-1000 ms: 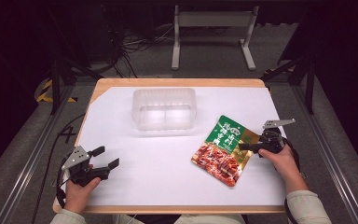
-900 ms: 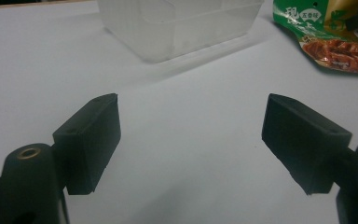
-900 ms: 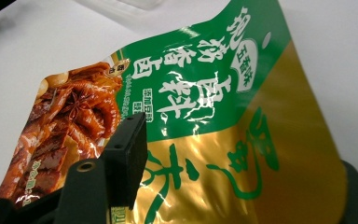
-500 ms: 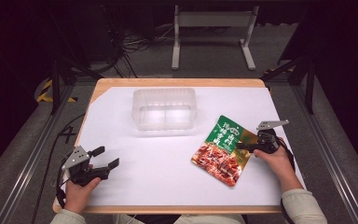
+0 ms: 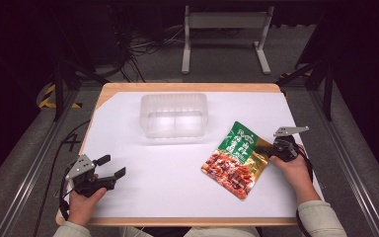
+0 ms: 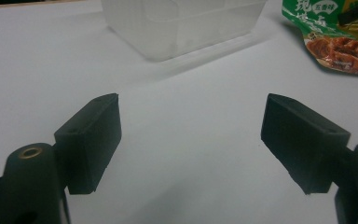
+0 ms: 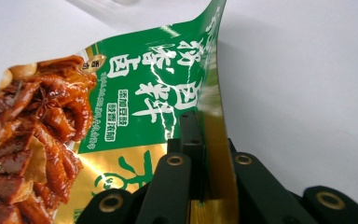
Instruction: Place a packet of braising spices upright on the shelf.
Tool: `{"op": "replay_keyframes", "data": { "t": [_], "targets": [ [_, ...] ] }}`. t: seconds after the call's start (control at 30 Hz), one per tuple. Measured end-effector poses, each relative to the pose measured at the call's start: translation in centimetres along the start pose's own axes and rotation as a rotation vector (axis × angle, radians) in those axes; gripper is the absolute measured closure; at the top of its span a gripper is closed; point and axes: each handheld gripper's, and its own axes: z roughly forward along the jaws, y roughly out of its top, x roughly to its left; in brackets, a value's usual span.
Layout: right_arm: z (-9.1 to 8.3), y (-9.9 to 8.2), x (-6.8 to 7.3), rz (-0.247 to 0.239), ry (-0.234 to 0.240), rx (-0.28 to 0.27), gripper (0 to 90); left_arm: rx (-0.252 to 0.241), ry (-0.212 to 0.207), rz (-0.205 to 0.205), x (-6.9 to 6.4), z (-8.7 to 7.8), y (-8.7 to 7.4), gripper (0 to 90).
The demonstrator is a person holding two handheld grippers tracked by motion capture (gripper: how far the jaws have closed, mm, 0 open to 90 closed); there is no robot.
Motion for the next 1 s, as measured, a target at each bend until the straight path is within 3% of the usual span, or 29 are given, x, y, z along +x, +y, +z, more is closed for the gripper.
{"op": "replay_keyframes", "data": {
  "t": [0.37,0.6,1.0],
  "targets": [
    [-2.7,1.6,1.0,0.024,0.053,-0.086,90.0,-0.003,0.0,-0.01,0.1,-0.2,0.0,20.9],
    [-4.9,3.5,3.3,-0.011,0.1,-0.152,90.0,-0.003,0.007,-0.02,0.2,-0.3,-0.1,20.8],
    [-6.9,6.1,6.7,-0.042,0.187,-0.198,90.0,-0.005,0.008,-0.025,-0.2,-0.3,-0.1,20.8]
  ]
}}
